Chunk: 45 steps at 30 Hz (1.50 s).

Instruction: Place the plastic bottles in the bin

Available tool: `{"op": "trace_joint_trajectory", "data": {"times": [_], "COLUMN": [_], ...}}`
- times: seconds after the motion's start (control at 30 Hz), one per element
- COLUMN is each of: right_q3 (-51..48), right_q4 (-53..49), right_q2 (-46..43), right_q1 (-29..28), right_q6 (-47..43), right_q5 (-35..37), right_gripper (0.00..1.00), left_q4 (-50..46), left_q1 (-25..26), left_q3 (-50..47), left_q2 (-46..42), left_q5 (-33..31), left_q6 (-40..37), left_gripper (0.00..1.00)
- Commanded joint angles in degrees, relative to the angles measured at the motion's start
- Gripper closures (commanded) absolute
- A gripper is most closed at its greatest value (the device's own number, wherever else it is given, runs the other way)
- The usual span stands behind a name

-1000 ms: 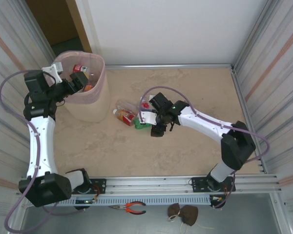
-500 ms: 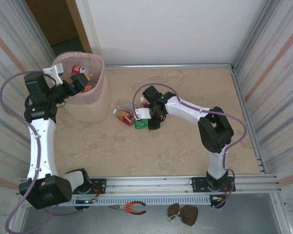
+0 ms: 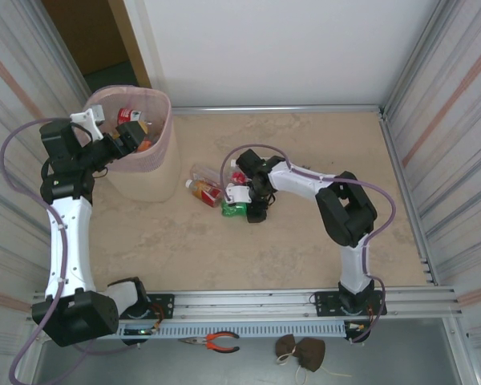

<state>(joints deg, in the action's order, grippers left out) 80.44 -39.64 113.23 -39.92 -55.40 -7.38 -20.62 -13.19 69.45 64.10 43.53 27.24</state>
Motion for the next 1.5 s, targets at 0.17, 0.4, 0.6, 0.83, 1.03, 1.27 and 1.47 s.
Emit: {"op": "trace_joint_trajectory", "data": {"times": [0.17, 0.4, 0.6, 0.83, 1.03, 1.27, 1.47], "right_q3": [-5.92, -9.31, -11.26, -12.55, -13.67, -16.64, -19.18], "right_q4": [-3.08, -2.25, 0.54, 2.85, 3.42, 5.42, 10.35], "right_q2": [-4.15, -6.03, -7.12, -7.55, -9.64, -15.59, -23.6], "right_q1": [1.91, 4.02, 4.34, 4.35, 4.33, 4.38, 4.39], "right_q6": [6.21, 9.08, 11.66, 13.41, 13.96, 16.24, 21.12], "right_q5": [2.4, 1.72, 2.41, 2.0, 1.24, -1.41, -6.45], "right_gripper": [0.26, 0.31, 0.39, 0.52, 0.69, 0.79, 0.79], "left_q4": [-1.17, -1.17, -0.92, -0.95, -0.92, 5.44, 7.7], "left_q1": [-0.25, -0.22, -0.25, -0.19, -0.23, 0.16, 1.89], "left_q3": [-0.72, -0.15, -0.11, 0.1, 0.59, -1.52, -0.81], "left_q2": [1.0, 1.56, 1.73, 1.6, 1.0, -0.83, -0.87], "left_q5": [2.23, 2.35, 2.42, 2.68, 2.54, 4.07, 6.39], "left_q6": [1.86, 1.81, 2.33, 2.38, 2.53, 5.14, 6.07], "left_gripper": [0.12, 0.12, 0.13, 0.13, 0.13, 0.16, 0.16]}}
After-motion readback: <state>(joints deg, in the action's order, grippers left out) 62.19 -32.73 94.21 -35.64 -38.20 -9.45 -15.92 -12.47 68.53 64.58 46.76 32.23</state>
